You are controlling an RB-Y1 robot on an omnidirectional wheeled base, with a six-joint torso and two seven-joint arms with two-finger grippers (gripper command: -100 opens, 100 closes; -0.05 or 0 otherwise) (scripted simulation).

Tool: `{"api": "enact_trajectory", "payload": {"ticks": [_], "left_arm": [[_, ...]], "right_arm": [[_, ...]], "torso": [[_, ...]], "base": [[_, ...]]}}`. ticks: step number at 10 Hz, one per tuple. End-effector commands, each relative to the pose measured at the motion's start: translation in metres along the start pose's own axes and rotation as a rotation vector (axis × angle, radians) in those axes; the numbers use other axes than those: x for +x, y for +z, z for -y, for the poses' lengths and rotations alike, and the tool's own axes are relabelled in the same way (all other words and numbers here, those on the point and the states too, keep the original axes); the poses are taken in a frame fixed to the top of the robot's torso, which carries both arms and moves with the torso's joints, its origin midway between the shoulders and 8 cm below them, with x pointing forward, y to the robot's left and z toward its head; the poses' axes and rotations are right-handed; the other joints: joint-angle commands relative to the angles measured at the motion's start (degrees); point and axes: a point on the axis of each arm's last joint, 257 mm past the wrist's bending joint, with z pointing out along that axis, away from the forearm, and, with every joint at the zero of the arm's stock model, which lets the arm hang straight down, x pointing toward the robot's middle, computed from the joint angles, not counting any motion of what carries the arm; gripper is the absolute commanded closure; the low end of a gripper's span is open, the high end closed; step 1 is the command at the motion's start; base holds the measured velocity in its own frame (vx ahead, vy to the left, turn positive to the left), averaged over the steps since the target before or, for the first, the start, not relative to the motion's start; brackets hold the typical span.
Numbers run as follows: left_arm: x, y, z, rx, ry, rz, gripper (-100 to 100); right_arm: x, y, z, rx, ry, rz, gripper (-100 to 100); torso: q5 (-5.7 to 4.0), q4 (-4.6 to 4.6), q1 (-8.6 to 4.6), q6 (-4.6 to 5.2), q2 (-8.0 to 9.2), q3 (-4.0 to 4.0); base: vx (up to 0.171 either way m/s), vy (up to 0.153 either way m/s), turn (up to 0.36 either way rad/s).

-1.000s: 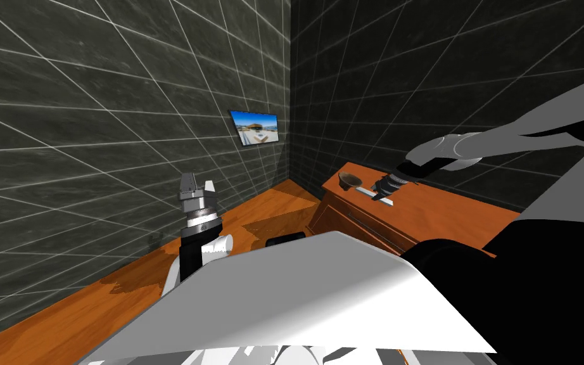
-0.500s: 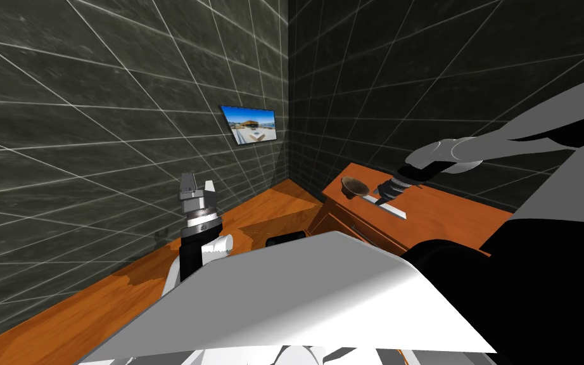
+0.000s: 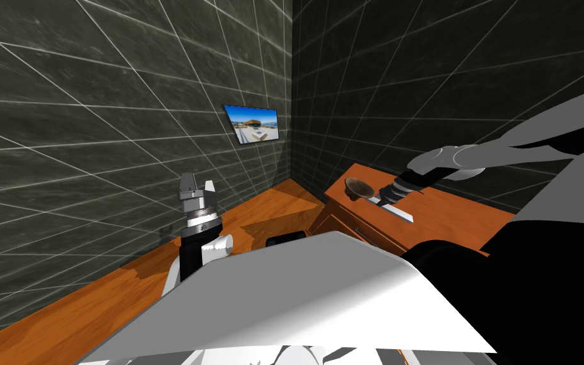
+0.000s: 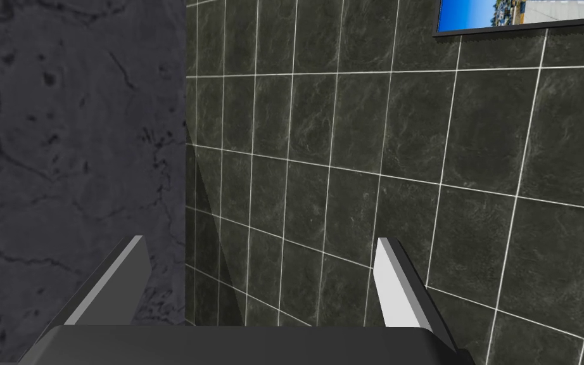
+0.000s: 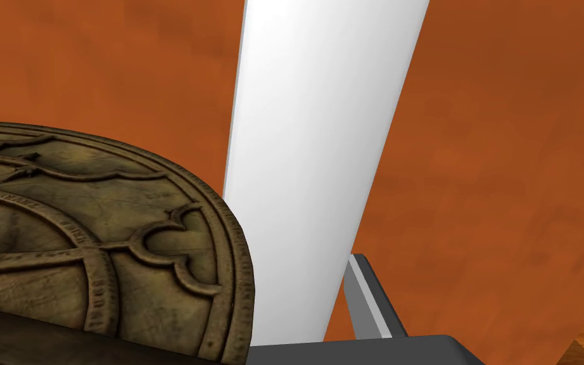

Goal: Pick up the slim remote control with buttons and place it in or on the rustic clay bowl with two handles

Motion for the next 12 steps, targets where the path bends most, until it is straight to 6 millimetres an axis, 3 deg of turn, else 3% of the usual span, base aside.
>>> {"api": "enact_trajectory", "payload": {"ticks": [1, 4, 5, 6, 7, 8, 9, 10, 12], "left_arm": [[0.0, 0.0, 0.0, 0.0, 0.0, 0.0, 0], [0.0, 0.0, 0.0, 0.0, 0.0, 0.0, 0], [0.0, 0.0, 0.0, 0.0, 0.0, 0.0, 0], [0.0, 0.0, 0.0, 0.0, 0.0, 0.0, 0], [0.0, 0.0, 0.0, 0.0, 0.0, 0.0, 0], [0.0, 0.0, 0.0, 0.0, 0.0, 0.0, 0], [0.0, 0.0, 0.0, 0.0, 0.0, 0.0, 0], [0.0, 0.0, 0.0, 0.0, 0.0, 0.0, 0], [0.0, 0.0, 0.0, 0.0, 0.0, 0.0, 0]], "right_arm": [[0.0, 0.0, 0.0, 0.0, 0.0, 0.0, 100], [0.0, 0.0, 0.0, 0.001, 0.002, 0.0, 100], [0.0, 0.0, 0.0, 0.001, 0.001, 0.0, 0], [-0.009, -0.01, 0.002, 0.0, -0.01, -0.001, 100], [-0.017, -0.017, 0.003, -0.001, -0.017, -0.003, 100], [-0.014, -0.011, 0.003, 0.001, -0.014, -0.002, 100], [-0.015, -0.011, 0.003, -0.001, -0.015, -0.002, 0], [-0.031, -0.029, 0.019, 0.043, -0.023, 0.013, 100], [-0.056, -0.053, 0.03, 0.07, -0.014, 0.049, 100]], "torso": [[0.0, 0.0, 0.0, 0.0, 0.0, 0.0], [0.0, 0.0, -0.01, -0.02, 0.0, 0.0], [0.0, 0.0, -0.01, -0.01, 0.0, 0.0], [0.01, 0.0, 0.0, -0.01, 0.01, 0.0], [0.05, 0.02, -0.01, 0.01, 0.04, 0.03], [0.06, 0.03, -0.02, 0.02, 0.06, 0.04], [0.03, 0.02, -0.01, 0.02, 0.05, 0.03], [0.05, 0.02, 0.02, 0.01, 0.04, 0.03], [0.19, 0.11, 0.31, 0.0, 0.2, 0.15]], "base": [[0.0, 0.0, 0.0], [0.0, 0.0, 0.0], [0.0, 0.0, 0.0], [-0.008, -0.013, -0.083], [-0.011, -0.024, -0.108], [-0.004, -0.011, -0.013], [0.0, 0.0, 0.0], [-0.028, 0.034, -0.122], [-0.05, 0.051, -0.161]]}}
